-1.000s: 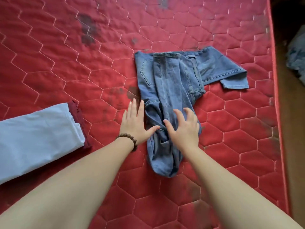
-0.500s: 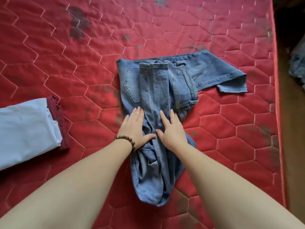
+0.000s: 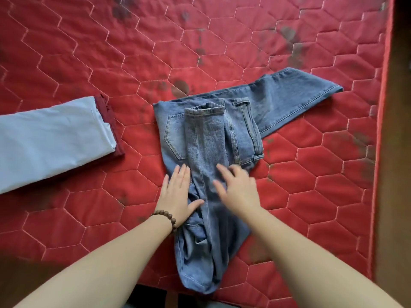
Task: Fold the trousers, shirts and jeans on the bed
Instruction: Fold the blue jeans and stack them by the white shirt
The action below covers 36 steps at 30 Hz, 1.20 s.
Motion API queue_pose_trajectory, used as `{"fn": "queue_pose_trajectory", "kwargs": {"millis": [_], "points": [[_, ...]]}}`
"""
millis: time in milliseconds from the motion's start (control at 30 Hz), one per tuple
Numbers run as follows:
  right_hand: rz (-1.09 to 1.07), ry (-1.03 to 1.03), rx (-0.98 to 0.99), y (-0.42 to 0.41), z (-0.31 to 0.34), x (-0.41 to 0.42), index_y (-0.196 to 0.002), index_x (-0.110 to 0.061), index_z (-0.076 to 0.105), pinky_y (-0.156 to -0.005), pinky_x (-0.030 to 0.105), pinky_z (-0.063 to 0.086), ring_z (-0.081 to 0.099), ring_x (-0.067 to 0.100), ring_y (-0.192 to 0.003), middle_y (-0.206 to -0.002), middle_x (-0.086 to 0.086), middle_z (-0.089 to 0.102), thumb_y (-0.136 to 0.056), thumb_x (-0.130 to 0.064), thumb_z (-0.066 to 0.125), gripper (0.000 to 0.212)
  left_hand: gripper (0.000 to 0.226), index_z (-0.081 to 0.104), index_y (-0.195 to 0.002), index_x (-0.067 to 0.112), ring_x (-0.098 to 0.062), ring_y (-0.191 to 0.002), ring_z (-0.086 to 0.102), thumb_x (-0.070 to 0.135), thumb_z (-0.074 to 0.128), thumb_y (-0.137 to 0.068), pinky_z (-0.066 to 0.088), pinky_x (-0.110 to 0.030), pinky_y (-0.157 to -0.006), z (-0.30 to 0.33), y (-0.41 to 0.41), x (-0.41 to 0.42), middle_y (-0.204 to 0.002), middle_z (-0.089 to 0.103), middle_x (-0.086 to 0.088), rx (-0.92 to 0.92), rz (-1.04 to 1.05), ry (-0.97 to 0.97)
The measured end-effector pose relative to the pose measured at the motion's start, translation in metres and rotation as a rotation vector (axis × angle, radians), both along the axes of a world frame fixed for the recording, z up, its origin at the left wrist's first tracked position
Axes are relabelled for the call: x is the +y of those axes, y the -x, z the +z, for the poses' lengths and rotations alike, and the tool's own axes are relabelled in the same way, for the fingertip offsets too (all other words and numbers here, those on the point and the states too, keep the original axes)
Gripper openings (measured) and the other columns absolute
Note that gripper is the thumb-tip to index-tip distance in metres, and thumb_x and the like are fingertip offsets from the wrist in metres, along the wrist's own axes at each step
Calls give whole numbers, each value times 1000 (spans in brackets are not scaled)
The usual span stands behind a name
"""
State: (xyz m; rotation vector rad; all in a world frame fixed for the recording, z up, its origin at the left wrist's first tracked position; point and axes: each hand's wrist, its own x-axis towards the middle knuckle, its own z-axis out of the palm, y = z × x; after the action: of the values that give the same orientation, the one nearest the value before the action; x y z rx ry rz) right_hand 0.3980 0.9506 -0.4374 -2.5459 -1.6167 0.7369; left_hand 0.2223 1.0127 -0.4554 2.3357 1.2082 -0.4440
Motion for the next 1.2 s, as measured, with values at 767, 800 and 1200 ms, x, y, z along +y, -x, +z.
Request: {"fn": "queue_pose_trajectory", "kwargs": {"millis": [767, 800, 1200], "points": [[-499, -252, 672, -33, 127, 91, -82, -30, 67, -69, 32, 52, 60, 17, -68, -84, 15, 68, -75, -9, 75, 23, 110, 12, -151, 10, -14, -146, 11, 42, 78, -70, 16, -34, -119, 103, -85, 32, -158, 17, -5, -687, 278, 118], [-530, -276, 680, -21, 143, 90, -82, -28, 67, -72, 34, 53, 60, 20, -70, -86, 16, 68, -74, -9, 75, 23, 101, 21, -149, 10, -16, -143, 22, 36, 79, -71, 25, -34, -116, 117, -77, 36, -153, 28, -6, -726, 290, 121], [-350, -575, 565, 76, 395, 53, -124, -14, 61, -84, 29, 51, 62, 12, -86, -92, 1, 67, -83, -24, 73, 44, 23, 62, -90, 11, -11, -72, 57, 0, 68, -70, 43, -21, -67, 348, 10, 77, -79, 64, 5, -1040, 7, 91]]}}
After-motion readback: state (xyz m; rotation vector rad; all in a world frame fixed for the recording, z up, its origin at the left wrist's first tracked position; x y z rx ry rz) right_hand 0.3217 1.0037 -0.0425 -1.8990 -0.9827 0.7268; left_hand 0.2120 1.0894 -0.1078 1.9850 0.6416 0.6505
